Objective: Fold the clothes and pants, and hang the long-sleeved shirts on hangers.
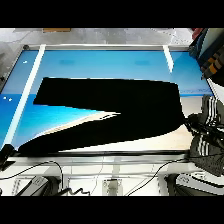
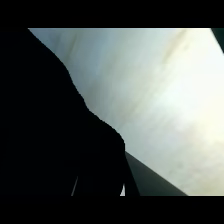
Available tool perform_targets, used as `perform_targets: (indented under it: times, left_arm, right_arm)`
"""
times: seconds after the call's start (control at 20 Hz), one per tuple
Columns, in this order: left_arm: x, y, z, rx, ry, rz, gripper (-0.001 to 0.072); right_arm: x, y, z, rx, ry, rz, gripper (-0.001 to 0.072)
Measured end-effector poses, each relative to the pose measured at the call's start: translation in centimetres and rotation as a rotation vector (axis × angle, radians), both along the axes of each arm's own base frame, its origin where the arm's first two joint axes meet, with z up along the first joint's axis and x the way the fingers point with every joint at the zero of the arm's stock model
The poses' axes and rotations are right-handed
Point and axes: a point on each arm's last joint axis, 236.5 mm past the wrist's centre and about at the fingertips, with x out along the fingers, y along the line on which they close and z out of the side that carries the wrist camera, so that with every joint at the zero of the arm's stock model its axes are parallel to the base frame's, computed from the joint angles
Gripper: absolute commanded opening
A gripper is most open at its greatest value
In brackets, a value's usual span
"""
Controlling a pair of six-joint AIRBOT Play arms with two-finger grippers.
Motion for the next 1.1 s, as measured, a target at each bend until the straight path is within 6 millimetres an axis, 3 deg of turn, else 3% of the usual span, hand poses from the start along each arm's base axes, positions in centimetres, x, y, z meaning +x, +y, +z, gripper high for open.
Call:
perform_targets:
  times: [0.45,0.5,0.55,0.6,0.65,0.75,0.8,0.85,1.0,1.1]
  left_arm:
    - [1.5,-0.2,-2.4,-0.012,-0.094,0.169,0.0453]
    - [1.6,-0.1,-2.7,-0.005,-0.103,0.184,0.0405]
    - [1.8,0.1,-2.8,0.004,-0.114,0.199,0.0262]
    - [1.9,0.4,-2.9,0.017,-0.12,0.208,0.0193]
    - [1.9,0.6,-3.0,0.026,-0.124,0.215,0.0181]
    - [2.4,1.2,-3.0,0.047,-0.148,0.238,0.0017]
    - [2.7,1.5,-2.8,0.055,-0.165,0.248,0.0011]
    - [3.3,1.7,-2.6,0.059,-0.194,0.257,0.0011]
    - [6.4,2.3,-0.8,0.058,-0.34,0.272,0.0008]
    - [9.4,3.1,1.7,0.053,-0.481,0.3,0.0008]
  right_arm:
    - [0.0,0.2,0.0,0.006,0.0,0.008,0.0246]
    - [0.0,0.3,0.0,0.007,0.0,0.009,0.0245]
    - [0.0,0.3,0.0,0.007,0.0,0.01,0.0244]
    - [0.0,0.3,0.0,0.008,0.0,0.011,0.0225]
    - [0.0,0.3,0.0,0.008,0.0,0.011,0.0176]
    - [0.0,0.4,0.0,0.01,0.0,0.013,0.0153]
    - [0.0,0.4,0.0,0.011,0.0,0.014,0.004]
    - [0.0,0.5,0.1,0.015,-0.001,0.017,0.0016]
    - [0.3,1.0,0.8,0.006,-0.02,0.06,0.0016]
    - [0.7,1.2,2.0,-0.016,-0.051,0.107,0.0016]
